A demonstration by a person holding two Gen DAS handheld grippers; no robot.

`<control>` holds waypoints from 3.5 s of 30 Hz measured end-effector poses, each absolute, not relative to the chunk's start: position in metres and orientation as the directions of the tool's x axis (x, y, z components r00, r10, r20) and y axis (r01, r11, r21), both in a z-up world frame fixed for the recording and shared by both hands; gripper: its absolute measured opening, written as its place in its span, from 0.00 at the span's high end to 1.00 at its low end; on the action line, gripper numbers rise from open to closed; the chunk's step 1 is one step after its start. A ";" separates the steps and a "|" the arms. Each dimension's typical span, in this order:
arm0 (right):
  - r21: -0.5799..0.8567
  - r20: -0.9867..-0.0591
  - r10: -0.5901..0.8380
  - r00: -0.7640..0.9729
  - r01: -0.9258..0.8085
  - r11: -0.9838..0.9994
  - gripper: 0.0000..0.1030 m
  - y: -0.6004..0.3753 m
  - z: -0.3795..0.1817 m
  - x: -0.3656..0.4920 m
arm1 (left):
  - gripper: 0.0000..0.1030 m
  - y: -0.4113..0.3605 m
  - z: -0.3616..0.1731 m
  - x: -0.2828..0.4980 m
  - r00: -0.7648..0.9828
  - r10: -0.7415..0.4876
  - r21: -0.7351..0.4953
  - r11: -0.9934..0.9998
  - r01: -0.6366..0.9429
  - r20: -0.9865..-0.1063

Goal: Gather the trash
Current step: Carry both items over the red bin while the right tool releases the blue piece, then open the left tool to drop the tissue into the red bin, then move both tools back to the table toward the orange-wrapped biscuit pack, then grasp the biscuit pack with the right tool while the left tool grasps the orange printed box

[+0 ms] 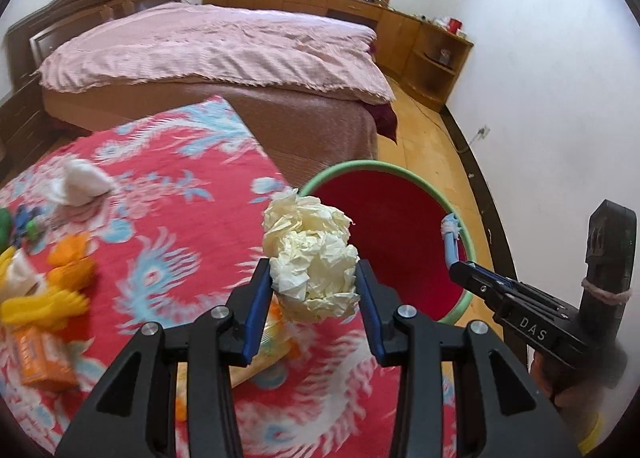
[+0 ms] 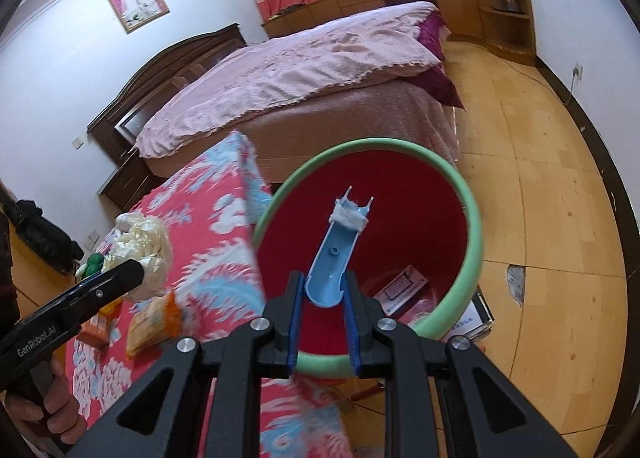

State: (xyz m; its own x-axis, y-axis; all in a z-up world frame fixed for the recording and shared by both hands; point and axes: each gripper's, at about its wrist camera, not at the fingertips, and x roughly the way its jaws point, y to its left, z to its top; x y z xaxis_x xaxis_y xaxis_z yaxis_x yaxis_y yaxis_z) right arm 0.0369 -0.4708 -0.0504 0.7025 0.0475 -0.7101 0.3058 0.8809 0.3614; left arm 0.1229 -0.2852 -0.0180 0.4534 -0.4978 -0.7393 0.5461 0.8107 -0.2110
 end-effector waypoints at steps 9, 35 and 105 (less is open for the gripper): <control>0.382 -0.712 0.050 0.701 0.327 0.865 0.79 -0.503 -0.059 0.044 | 0.59 -0.330 -0.037 0.142 0.387 -0.495 -0.224 0.794 0.565 -0.778; 0.405 -0.688 0.042 0.725 0.335 0.851 0.58 -0.497 -0.045 0.031 | 0.48 -0.308 -0.017 0.134 0.425 -0.487 -0.239 0.823 0.515 -0.763; 0.366 -0.787 0.244 0.567 0.110 0.924 0.27 -0.287 -0.062 0.086 | 0.43 -0.036 -0.059 0.125 0.593 -0.271 -0.306 0.951 0.043 -0.758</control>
State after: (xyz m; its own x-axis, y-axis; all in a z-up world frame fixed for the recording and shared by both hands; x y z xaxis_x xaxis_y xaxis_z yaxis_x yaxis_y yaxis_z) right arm 0.0859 -0.2872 -0.0618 0.5671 0.2443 -0.7866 0.1099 0.9240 0.3662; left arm 0.1250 -0.0363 -0.0587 0.5930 -0.2709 -0.7583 0.0426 0.9509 -0.3064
